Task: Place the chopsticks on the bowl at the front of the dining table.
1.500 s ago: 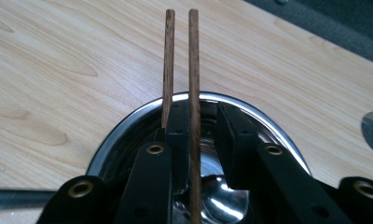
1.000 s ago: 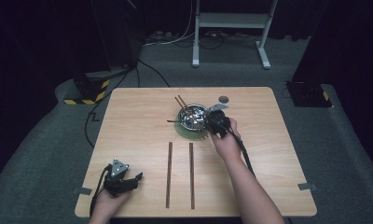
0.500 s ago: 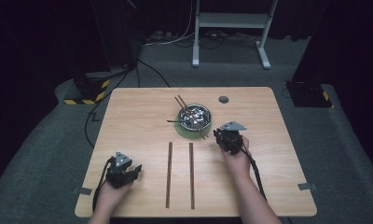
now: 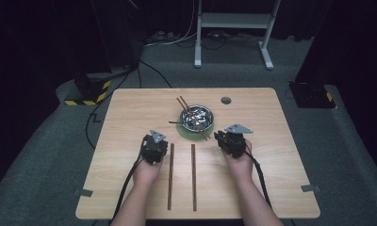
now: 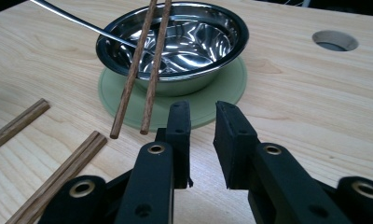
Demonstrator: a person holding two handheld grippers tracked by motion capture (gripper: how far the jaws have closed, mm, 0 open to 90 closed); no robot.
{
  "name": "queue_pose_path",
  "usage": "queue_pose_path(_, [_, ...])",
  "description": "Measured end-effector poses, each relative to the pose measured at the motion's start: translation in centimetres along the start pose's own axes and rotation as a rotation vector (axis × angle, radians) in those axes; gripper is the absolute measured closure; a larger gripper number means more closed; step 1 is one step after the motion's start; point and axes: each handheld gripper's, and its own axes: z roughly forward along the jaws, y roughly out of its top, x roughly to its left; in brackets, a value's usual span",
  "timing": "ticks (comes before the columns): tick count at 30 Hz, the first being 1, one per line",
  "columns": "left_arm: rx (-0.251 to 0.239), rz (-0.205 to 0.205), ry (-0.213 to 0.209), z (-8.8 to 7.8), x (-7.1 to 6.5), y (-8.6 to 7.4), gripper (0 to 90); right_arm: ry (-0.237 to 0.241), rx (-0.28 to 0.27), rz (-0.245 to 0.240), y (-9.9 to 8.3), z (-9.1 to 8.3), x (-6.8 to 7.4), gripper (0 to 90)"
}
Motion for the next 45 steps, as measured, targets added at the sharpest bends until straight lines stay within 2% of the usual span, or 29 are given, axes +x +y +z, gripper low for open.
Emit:
queue_pose_path(3, [-0.012, 0.009, -0.014, 0.9, -1.3, 1.0, 89.1, 0.000, 0.001, -0.010, 0.0, 0.0, 0.2, 75.5])
queue_pose_path(6, [-0.019, -0.002, -0.043, 1.9, -2.5, 1.9, 89.5, -0.009, 0.008, -0.028, -0.1, 0.1, 0.5, 75.6])
queue_pose_path(10, [-0.021, 0.031, -0.069, 3.1, -4.2, 3.0, 89.5, -0.012, 0.015, -0.033, -0.2, 0.2, 0.7, 76.0])
queue_pose_path(15, [-0.053, 0.006, -0.104, 4.2, -5.6, 3.9, 87.5, 0.010, 0.022, -0.033, -0.3, 0.4, 0.9, 77.5])
queue_pose_path(18, [-0.059, -0.007, -0.108, 4.8, -6.3, 4.2, 86.8, 0.011, 0.033, -0.033, -0.4, 0.6, 1.0, 77.5])
queue_pose_path(23, [-0.059, 0.010, -0.106, 5.2, -6.7, 4.3, 87.6, 0.007, 0.044, -0.026, -0.5, 0.7, 1.0, 78.6])
queue_pose_path(29, [-0.071, -0.015, -0.116, 5.6, -6.8, 4.3, 86.9, 0.022, 0.043, -0.031, -0.5, 0.7, 1.1, 78.6])
queue_pose_path(31, [-0.080, -0.033, -0.126, 5.6, -6.8, 4.3, 86.1, 0.025, 0.039, -0.050, -0.4, 0.7, 1.3, 78.6])
queue_pose_path(37, [-0.091, -0.028, -0.119, 5.3, -7.0, 4.3, 84.7, 0.042, 0.043, -0.063, -0.4, 0.7, 1.7, 79.0])
queue_pose_path(39, [-0.090, -0.034, -0.114, 5.0, -6.7, 4.2, 84.4, 0.048, 0.038, -0.092, -0.4, 0.5, 2.0, 79.3])
queue_pose_path(42, [-0.084, -0.037, -0.111, 4.8, -6.5, 3.9, 84.4, 0.054, 0.039, -0.100, -0.4, 0.5, 2.2, 79.5])
queue_pose_path(45, [-0.083, -0.039, -0.113, 4.7, -6.5, 3.9, 84.3, 0.044, 0.036, -0.106, -0.4, 0.5, 2.3, 79.9])
